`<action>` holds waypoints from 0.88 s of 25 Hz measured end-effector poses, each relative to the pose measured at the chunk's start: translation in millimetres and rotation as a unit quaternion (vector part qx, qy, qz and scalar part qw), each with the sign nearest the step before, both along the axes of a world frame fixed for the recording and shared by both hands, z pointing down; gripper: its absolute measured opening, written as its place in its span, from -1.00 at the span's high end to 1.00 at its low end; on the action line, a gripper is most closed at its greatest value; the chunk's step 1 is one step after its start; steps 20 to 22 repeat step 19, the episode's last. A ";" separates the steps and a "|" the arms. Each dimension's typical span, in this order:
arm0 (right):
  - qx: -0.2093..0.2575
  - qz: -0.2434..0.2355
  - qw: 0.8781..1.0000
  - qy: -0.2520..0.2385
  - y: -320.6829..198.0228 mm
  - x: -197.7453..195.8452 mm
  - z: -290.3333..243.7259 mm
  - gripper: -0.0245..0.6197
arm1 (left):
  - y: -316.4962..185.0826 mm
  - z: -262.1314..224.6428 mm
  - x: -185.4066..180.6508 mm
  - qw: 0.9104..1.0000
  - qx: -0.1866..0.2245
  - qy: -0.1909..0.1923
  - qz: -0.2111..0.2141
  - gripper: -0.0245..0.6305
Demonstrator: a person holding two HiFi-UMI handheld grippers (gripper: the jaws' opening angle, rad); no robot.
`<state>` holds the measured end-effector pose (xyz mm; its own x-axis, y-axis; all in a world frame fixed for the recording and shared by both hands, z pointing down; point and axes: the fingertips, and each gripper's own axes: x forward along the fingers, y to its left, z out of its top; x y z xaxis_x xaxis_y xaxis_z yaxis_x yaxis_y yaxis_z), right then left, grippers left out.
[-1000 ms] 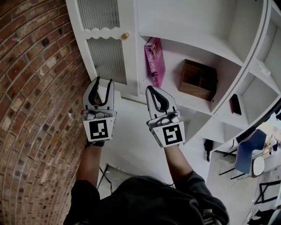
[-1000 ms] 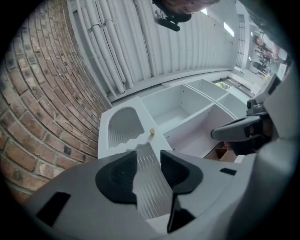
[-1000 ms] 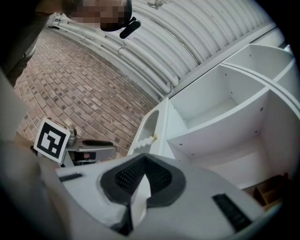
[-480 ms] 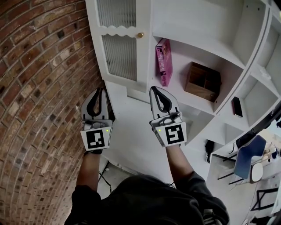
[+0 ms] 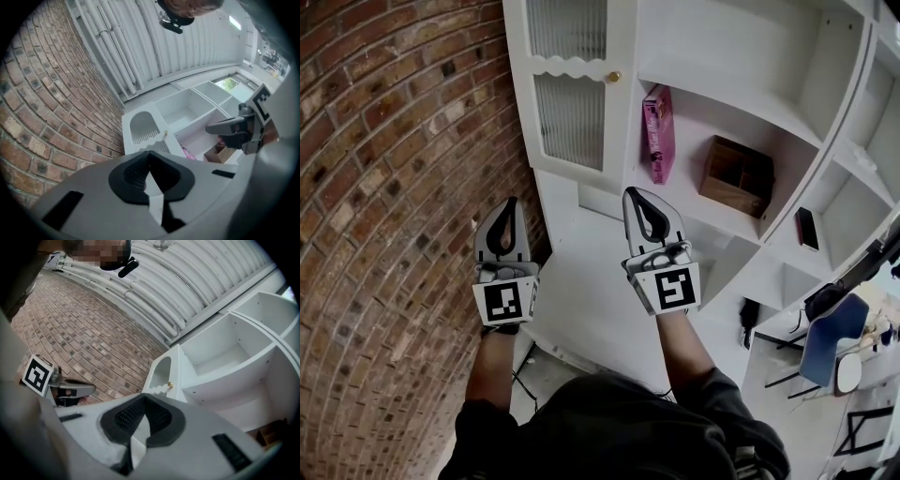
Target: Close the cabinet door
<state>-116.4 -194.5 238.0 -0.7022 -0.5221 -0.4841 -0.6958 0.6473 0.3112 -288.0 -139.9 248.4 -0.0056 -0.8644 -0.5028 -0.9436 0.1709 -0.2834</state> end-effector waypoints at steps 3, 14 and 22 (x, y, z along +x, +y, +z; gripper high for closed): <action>0.003 0.000 1.000 -0.001 5.0 -0.7 -0.6 0.92 | 2.6 1.9 -0.1 1.000 -0.003 0.001 0.001 0.92; 0.004 0.003 1.000 -0.002 6.9 4.8 -1.4 0.92 | 0.0 3.1 8.9 1.000 -0.006 -0.002 0.009 0.92; 0.000 0.004 1.000 -0.003 4.1 8.1 -0.4 0.92 | -2.8 1.9 12.6 1.000 -0.005 -0.002 0.013 0.92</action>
